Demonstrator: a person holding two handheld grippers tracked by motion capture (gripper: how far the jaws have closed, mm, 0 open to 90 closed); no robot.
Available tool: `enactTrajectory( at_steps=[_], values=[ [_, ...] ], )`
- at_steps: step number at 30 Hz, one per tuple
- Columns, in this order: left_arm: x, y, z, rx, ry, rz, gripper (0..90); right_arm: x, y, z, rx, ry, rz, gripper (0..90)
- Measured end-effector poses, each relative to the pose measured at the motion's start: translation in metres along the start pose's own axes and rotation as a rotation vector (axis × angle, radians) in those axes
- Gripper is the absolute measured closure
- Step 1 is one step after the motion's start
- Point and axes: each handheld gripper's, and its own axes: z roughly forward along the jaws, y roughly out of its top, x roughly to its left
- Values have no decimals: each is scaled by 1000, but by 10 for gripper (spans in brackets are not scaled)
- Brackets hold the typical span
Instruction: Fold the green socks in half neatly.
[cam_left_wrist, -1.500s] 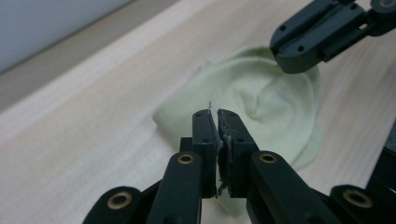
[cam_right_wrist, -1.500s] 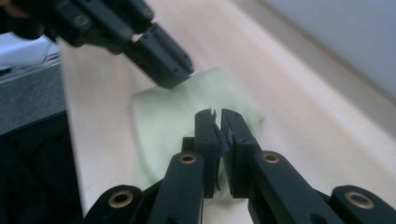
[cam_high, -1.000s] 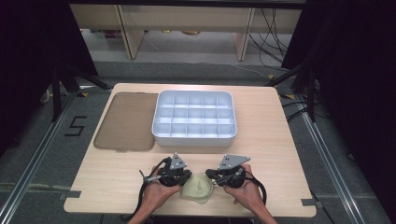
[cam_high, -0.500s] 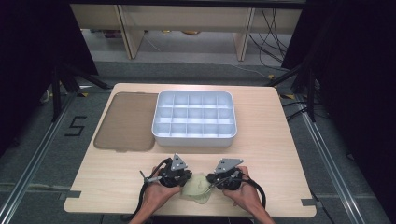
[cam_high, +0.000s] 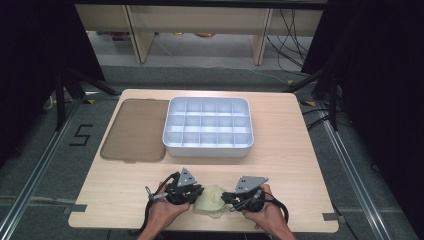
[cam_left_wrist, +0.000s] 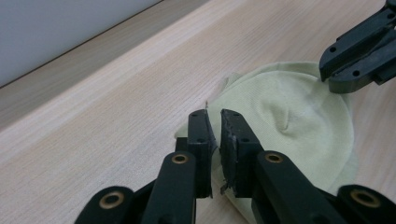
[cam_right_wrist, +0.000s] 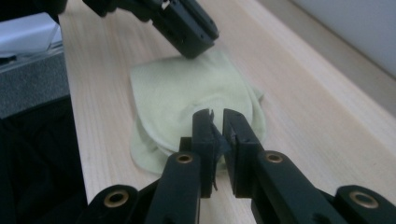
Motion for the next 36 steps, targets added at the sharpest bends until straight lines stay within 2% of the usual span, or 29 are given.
enactTrajectory(
  at_steps=[1,2,5,10,11,12,15,16,17,18,19,20,21,23,25,26,27,29,30,31,32,34,35,36],
  values=[
    [1,-1,2,-1,-12,-1,818,-2,-2,3,10,0,-3,835],
    [2,-2,3,6,-12,-2,818,-5,-7,6,46,7,16,836],
    [4,-3,2,2,-8,-6,818,-6,-9,6,48,15,39,836],
    [1,-5,-10,-35,-21,-34,821,-8,-7,1,18,-3,28,835],
    [1,-5,-10,-35,-21,-34,822,-7,-6,-1,16,-1,40,836],
    [-2,-9,-15,-41,-47,-45,821,-7,-5,-2,5,-3,33,836],
    [-6,-13,-20,-47,-57,-56,821,-7,-4,-2,-8,-5,24,836],
    [-10,-17,-22,-41,-71,-63,821,-7,-5,-3,-7,-7,35,836],
    [-10,-17,-22,-41,-71,-63,820,-7,-5,-3,-7,-7,35,836],
    [-14,-20,-23,-18,-73,-52,819,-6,-5,-2,-5,-6,34,836],
    [-15,-21,-23,-9,-83,-28,818,-6,-5,-3,0,-5,33,836],
    [-17,-23,-21,-4,-77,-36,817,-6,-4,-2,1,-1,35,836],
    [-16,-24,-19,8,-75,-9,816,-5,-4,-2,-4,-3,32,836],
    [-16,-25,-17,16,-74,-23,814,-5,-5,-1,-1,-4,32,836],
    [-15,-25,-18,16,-69,-15,798,-5,-5,-1,0,-5,32,836],
    [-16,-23,-21,-4,-79,-35,765,-6,-4,-1,-5,-6,26,836],
    [-16,-23,-22,-17,-73,-63,730,-5,-4,-2,-3,-2,43,836],
    [-14,-23,-25,-11,-68,-69,657,-6,-3,-4,-12,-7,34,836],
    [-11,-25,-25,-20,-63,-115,624,-7,-3,-4,-22,-12,28,835],
    [-11,-25,-25,-20,-63,-115,604,-7,-3,-4,-22,-12,28,835],
    [-9,-27,-25,-15,-65,-135,579,-6,-2,-5,-24,-11,40,833],
    [-9,-29,-24,0,-67,-170,526,-6,-2,-4,-30,-6,22,828],
    [-9,-29,-24,0,-67,-170,512,-6,-2,-4,-30,-6,22,828],
    [-10,-29,-23,-8,-69,-195,512,-6,-2,-4,-21,1,30,826]
  ],
)
